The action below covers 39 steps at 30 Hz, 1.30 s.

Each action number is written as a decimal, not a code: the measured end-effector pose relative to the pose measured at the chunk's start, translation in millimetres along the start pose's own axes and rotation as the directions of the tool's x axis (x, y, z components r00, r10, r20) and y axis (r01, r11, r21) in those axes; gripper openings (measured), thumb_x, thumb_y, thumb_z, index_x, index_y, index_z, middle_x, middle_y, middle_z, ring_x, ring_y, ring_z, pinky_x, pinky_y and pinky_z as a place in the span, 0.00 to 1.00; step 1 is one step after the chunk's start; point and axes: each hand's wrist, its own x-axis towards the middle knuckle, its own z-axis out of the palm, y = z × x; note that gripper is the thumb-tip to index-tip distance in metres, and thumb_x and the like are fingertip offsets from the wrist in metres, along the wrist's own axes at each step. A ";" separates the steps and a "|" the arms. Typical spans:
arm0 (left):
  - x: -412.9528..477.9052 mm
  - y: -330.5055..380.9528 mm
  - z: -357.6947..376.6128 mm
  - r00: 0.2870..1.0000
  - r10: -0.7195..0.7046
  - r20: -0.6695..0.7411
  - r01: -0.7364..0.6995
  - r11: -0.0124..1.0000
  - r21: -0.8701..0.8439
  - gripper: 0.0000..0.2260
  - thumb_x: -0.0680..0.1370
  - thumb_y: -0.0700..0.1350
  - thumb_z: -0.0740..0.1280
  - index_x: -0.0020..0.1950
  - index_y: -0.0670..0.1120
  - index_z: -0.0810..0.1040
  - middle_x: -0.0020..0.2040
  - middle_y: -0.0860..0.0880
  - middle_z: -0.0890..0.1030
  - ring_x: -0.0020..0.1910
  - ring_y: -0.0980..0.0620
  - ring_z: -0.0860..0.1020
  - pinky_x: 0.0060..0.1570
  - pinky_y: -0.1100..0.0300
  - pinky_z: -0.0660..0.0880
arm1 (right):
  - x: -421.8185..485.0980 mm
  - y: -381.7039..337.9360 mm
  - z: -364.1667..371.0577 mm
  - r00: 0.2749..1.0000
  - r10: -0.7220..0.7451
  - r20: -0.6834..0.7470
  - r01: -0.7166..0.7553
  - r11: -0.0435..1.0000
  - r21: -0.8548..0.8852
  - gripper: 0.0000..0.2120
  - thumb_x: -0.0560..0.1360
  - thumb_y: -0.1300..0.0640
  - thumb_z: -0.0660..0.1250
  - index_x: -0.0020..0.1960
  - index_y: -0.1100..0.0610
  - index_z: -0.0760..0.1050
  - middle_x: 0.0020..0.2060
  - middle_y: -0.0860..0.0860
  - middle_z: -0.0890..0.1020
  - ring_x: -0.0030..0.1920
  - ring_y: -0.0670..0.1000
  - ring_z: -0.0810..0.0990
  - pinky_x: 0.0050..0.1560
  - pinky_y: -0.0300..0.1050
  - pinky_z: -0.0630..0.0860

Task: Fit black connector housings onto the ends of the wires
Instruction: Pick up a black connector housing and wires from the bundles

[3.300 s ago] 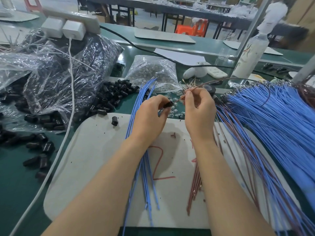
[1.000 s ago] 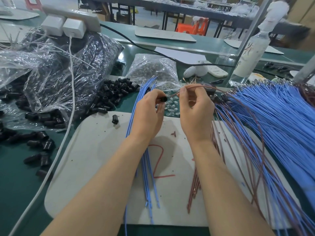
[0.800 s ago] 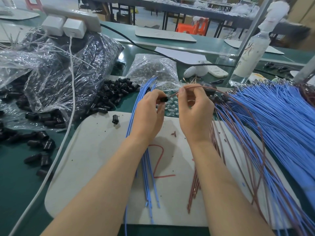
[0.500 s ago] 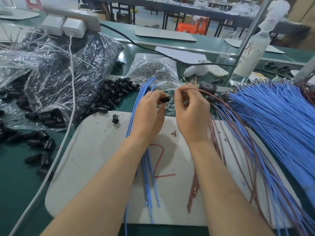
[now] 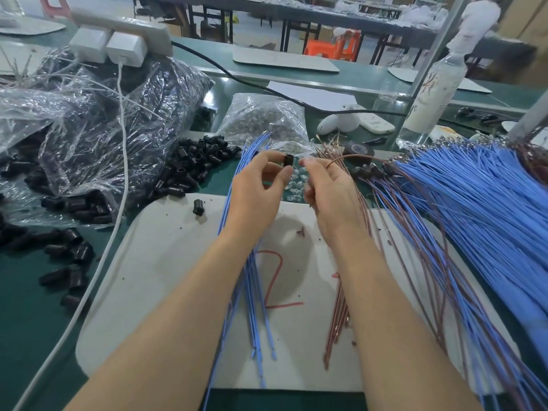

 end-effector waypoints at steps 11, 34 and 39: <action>-2.2 -5.7 4.4 0.989 0.033 0.146 -0.061 0.980 0.191 0.03 0.77 0.42 0.67 0.47 0.44 0.80 0.36 0.52 0.81 0.37 0.51 0.79 0.45 0.58 0.75 | 1.9 1.2 -4.0 0.969 -0.156 -0.190 0.119 0.974 -0.190 0.06 0.73 0.53 0.71 0.40 0.51 0.77 0.34 0.45 0.79 0.33 0.40 0.75 0.40 0.36 0.73; -3.6 -0.4 4.0 0.982 -0.112 0.154 0.096 0.990 0.107 0.05 0.79 0.42 0.65 0.49 0.41 0.78 0.40 0.48 0.85 0.41 0.53 0.83 0.50 0.52 0.78 | -3.0 2.2 -0.5 0.970 -0.225 -0.092 0.185 0.928 -0.324 0.08 0.73 0.54 0.72 0.39 0.52 0.74 0.29 0.46 0.75 0.27 0.38 0.73 0.33 0.32 0.72; -4.6 -1.5 4.4 0.984 -0.093 0.150 0.073 0.988 0.135 0.04 0.79 0.42 0.65 0.46 0.43 0.78 0.37 0.51 0.84 0.39 0.55 0.83 0.48 0.54 0.79 | -2.6 3.9 0.9 0.966 -0.246 -0.083 0.204 0.917 -0.343 0.09 0.72 0.55 0.73 0.38 0.49 0.74 0.30 0.46 0.76 0.31 0.43 0.74 0.39 0.41 0.75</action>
